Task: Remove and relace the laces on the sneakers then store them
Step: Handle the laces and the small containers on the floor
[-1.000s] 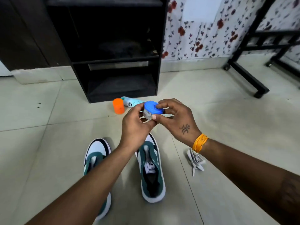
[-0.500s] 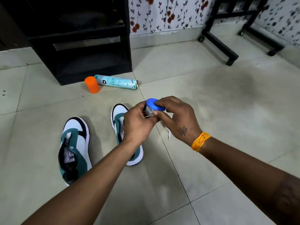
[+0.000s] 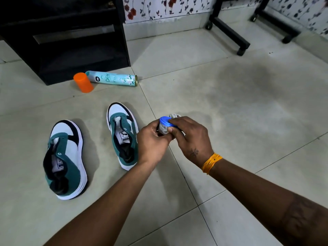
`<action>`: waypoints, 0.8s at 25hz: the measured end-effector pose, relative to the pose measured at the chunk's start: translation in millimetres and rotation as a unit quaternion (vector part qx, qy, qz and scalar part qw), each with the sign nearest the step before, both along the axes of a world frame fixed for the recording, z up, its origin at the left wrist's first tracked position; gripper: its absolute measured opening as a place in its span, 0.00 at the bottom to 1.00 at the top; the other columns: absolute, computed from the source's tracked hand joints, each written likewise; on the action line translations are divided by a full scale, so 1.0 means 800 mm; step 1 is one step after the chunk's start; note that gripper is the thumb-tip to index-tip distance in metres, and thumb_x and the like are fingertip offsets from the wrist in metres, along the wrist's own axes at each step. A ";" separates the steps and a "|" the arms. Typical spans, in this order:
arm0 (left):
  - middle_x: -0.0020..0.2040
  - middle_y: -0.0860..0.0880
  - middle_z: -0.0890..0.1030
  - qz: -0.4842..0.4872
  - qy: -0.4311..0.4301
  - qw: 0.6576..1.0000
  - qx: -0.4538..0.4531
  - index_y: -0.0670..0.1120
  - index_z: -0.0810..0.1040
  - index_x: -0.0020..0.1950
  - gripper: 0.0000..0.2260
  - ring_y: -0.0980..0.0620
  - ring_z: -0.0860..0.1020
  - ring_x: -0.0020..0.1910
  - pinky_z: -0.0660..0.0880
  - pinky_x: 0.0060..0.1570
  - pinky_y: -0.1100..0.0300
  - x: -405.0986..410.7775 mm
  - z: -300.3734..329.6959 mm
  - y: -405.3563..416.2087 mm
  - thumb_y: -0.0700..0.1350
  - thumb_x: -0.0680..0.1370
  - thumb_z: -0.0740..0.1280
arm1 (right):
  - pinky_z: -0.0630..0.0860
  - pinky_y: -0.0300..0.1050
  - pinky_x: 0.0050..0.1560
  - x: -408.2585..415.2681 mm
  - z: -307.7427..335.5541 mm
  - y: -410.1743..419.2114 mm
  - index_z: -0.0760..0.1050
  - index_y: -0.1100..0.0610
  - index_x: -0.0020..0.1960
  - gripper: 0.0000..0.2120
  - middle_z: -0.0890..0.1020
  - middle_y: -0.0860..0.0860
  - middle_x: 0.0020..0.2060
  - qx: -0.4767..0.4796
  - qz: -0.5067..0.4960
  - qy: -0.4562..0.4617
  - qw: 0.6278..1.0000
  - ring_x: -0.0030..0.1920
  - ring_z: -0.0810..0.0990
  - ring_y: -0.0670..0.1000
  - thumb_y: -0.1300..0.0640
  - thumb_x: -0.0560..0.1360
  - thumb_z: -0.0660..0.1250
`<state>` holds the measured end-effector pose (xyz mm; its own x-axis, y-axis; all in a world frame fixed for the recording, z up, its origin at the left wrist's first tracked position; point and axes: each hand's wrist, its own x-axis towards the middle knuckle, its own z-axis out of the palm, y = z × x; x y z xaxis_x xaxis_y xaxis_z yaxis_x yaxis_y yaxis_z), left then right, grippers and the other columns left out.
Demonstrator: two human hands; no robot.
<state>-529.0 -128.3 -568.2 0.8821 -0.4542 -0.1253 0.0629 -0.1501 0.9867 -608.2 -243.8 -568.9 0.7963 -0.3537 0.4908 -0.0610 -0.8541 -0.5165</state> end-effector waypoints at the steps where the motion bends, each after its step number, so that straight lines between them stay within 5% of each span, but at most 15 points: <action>1: 0.46 0.55 0.88 -0.002 0.005 1.000 -0.004 0.54 0.86 0.52 0.15 0.51 0.86 0.52 0.82 0.58 0.47 -0.002 -0.001 -0.001 0.46 0.66 0.75 | 0.80 0.49 0.55 -0.003 -0.002 0.001 0.83 0.57 0.60 0.10 0.86 0.52 0.53 0.004 -0.001 -0.001 1.000 0.55 0.83 0.54 0.56 0.81 0.68; 9: 0.47 0.55 0.88 0.003 0.019 1.000 -0.021 0.55 0.84 0.53 0.20 0.52 0.86 0.50 0.82 0.58 0.51 -0.018 -0.030 0.000 0.34 0.68 0.81 | 0.73 0.38 0.45 -0.008 0.003 -0.011 0.85 0.51 0.55 0.10 0.86 0.47 0.45 0.112 -0.081 0.003 0.990 0.44 0.80 0.44 0.55 0.84 0.65; 14: 0.54 0.52 0.87 -0.024 0.016 0.999 -0.037 0.49 0.81 0.61 0.25 0.53 0.85 0.54 0.80 0.55 0.60 -0.020 -0.051 0.011 0.30 0.68 0.79 | 0.84 0.59 0.42 -0.026 -0.024 -0.036 0.84 0.55 0.47 0.13 0.84 0.52 0.36 0.343 -0.145 -0.010 0.928 0.37 0.86 0.53 0.49 0.82 0.65; 20: 0.58 0.51 0.85 -0.038 0.016 0.999 -0.018 0.52 0.78 0.62 0.29 0.51 0.84 0.57 0.81 0.61 0.51 -0.025 -0.079 0.021 0.28 0.68 0.78 | 0.82 0.54 0.49 -0.085 -0.072 -0.071 0.85 0.50 0.42 0.09 0.85 0.46 0.37 0.284 -0.160 0.247 0.913 0.43 0.84 0.54 0.50 0.79 0.69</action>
